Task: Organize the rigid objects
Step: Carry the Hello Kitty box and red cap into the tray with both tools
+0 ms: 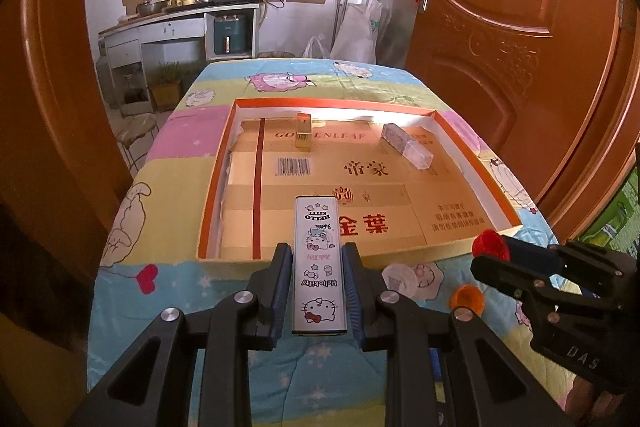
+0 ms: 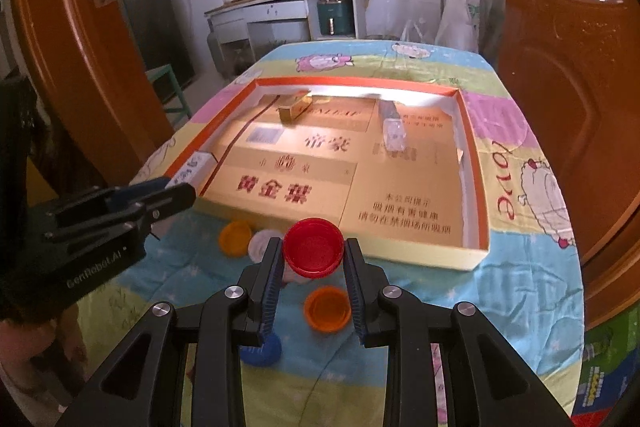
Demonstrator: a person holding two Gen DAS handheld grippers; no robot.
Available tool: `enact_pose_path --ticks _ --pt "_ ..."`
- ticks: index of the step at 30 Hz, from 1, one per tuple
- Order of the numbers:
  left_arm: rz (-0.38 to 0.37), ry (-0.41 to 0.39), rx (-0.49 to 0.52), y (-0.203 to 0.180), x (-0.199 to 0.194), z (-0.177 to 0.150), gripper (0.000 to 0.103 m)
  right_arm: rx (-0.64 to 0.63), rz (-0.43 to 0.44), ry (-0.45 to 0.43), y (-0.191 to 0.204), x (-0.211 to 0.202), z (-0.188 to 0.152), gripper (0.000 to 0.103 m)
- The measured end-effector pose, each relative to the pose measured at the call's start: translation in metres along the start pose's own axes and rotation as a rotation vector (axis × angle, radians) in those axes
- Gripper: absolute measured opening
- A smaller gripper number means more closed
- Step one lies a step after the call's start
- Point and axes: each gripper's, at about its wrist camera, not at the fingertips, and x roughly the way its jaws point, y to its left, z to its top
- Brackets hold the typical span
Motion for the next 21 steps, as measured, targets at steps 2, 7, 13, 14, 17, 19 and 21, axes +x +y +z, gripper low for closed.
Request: enact_pose_path --ticks 2,7,13,14,17,19,21 --pt "-0.003 0.002 -0.001 0.0 0.003 0.004 0.026 0.003 -0.001 -0.001 -0.003 0.003 0.005 0.031" --pt "-0.006 -0.005 0.008 -0.002 0.007 0.016 0.026 0.016 0.003 0.001 -0.008 0.008 0.014 0.031" --pt "-0.017 -0.002 0.02 -0.005 0.019 0.03 0.026 0.027 0.0 -0.003 -0.015 0.015 0.024 0.031" --pt "-0.019 0.0 0.019 -0.006 0.021 0.032 0.026 0.028 -0.001 -0.003 -0.017 0.016 0.026 0.031" --pt "-0.021 0.0 0.021 -0.008 0.027 0.038 0.026 0.035 -0.004 -0.003 -0.021 0.021 0.03 0.031" --pt "-0.02 -0.001 0.024 -0.009 0.032 0.042 0.026 0.039 -0.003 -0.003 -0.025 0.024 0.033 0.031" --pt "-0.021 0.005 0.026 -0.009 0.037 0.044 0.026 0.04 -0.003 -0.002 -0.028 0.027 0.036 0.031"
